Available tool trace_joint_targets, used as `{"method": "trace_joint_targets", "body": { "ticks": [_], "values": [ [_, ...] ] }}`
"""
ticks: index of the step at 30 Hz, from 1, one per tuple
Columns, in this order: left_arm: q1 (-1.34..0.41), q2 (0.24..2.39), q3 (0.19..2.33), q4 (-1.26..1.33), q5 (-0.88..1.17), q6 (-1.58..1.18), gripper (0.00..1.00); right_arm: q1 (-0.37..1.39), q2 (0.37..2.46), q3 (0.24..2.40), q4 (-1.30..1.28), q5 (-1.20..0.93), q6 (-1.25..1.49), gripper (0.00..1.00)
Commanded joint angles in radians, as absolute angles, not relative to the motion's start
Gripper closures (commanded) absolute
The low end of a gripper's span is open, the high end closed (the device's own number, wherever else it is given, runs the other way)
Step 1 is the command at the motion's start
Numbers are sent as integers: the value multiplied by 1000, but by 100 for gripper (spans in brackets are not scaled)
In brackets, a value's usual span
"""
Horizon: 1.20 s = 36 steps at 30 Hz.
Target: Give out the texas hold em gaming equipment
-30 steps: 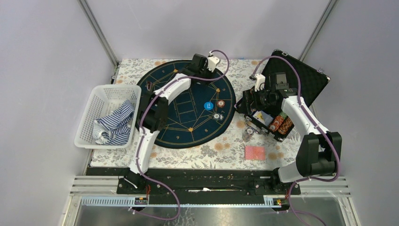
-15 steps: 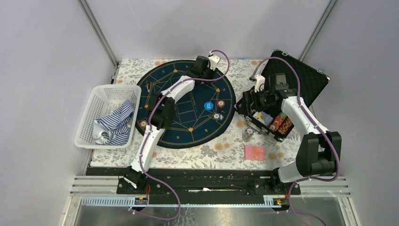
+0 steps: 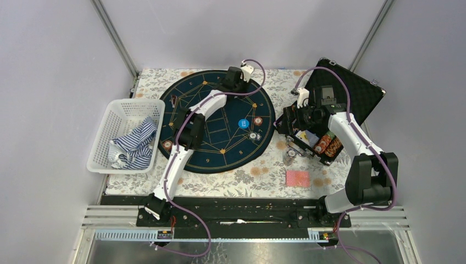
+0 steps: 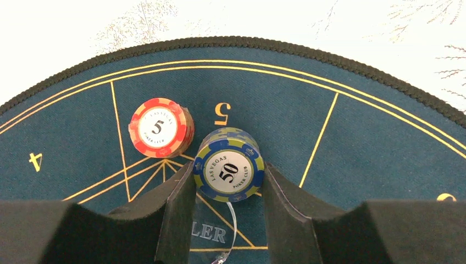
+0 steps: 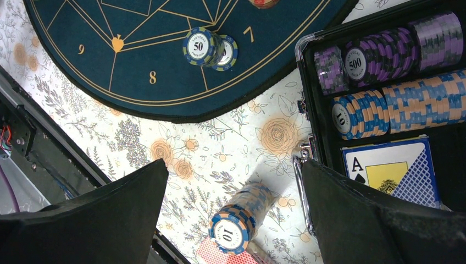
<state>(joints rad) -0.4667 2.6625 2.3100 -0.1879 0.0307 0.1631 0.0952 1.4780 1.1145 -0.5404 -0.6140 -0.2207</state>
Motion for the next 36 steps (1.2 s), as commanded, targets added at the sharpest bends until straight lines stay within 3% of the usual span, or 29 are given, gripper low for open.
{"method": "trace_joint_targets", "body": {
  "ticks": [1, 9, 14, 18, 24, 36],
  "values": [
    [-465, 2665, 2378, -112, 17, 155, 57, 89, 1490, 1117, -536, -634, -232, 0],
    [-465, 2616, 2376, -111, 19, 147, 33, 89, 1495, 1118, -534, -633, -229, 0],
    [-466, 2533, 2343, -132, 27, 133, 25, 89, 1491, 1121, -532, -634, -226, 0],
    [-466, 2406, 2262, -207, 81, 108, 20, 89, 1484, 1121, -531, -629, -230, 0],
    [-464, 2124, 2016, -355, 157, 122, 2, 89, 1452, 1118, -528, -627, -229, 0],
    [-390, 1648, 1487, -555, 321, 160, 1, 88, 1355, 1178, -651, -588, -290, 0]
  ]
}}
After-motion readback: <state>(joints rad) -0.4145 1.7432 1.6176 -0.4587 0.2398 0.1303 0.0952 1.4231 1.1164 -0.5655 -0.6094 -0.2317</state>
